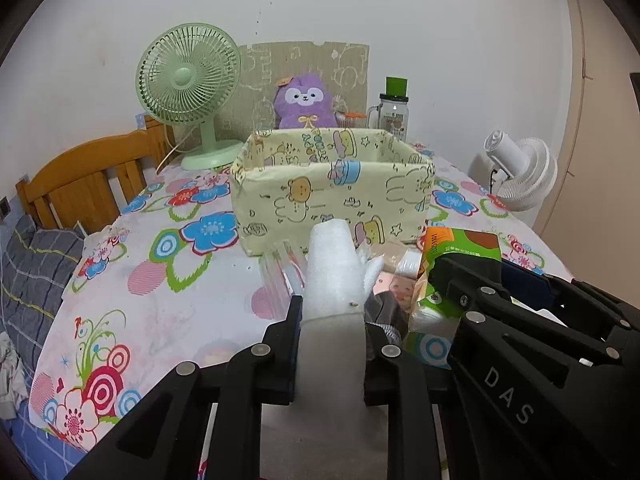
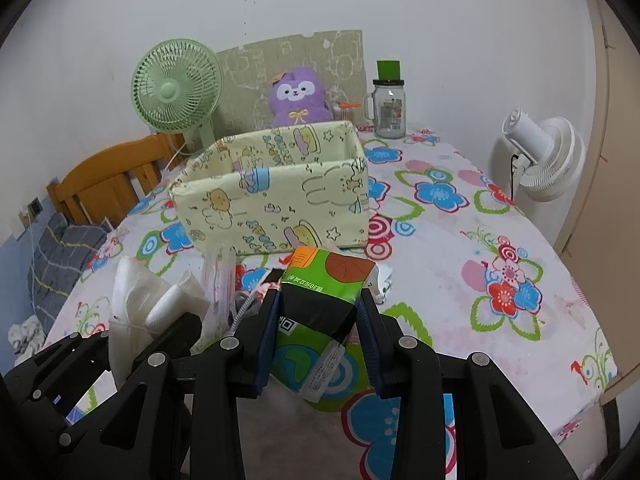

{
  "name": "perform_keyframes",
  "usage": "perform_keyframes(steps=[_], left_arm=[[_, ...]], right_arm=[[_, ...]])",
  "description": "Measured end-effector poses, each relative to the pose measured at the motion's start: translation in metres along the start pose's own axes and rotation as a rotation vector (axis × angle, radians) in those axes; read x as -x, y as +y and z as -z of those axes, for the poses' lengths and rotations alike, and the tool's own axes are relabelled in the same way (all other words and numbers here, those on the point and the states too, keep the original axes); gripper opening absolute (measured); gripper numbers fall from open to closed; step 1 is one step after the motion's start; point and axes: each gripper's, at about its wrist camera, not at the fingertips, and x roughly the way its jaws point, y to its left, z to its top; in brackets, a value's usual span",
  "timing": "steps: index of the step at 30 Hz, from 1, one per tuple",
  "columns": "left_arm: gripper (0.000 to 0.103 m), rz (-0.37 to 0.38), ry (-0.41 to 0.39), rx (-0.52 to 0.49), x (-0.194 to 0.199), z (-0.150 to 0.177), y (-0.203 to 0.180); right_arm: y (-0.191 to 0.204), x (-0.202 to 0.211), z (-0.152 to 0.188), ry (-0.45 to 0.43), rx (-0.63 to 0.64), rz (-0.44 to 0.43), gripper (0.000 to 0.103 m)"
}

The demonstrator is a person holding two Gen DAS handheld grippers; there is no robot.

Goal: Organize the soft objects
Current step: 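Grasp the white cloth with the left tool while the right tool grasps the green tissue pack, then carry the white cloth with the left tool while the right tool carries the tissue pack over the box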

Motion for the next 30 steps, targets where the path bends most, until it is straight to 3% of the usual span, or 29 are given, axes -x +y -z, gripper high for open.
perform_keyframes(steps=[30], left_arm=[[0.018,0.019,-0.108,0.0,0.037,-0.052,-0.007]], right_arm=[[0.001,0.045,-0.053,-0.105,0.009,-0.012,0.04]])
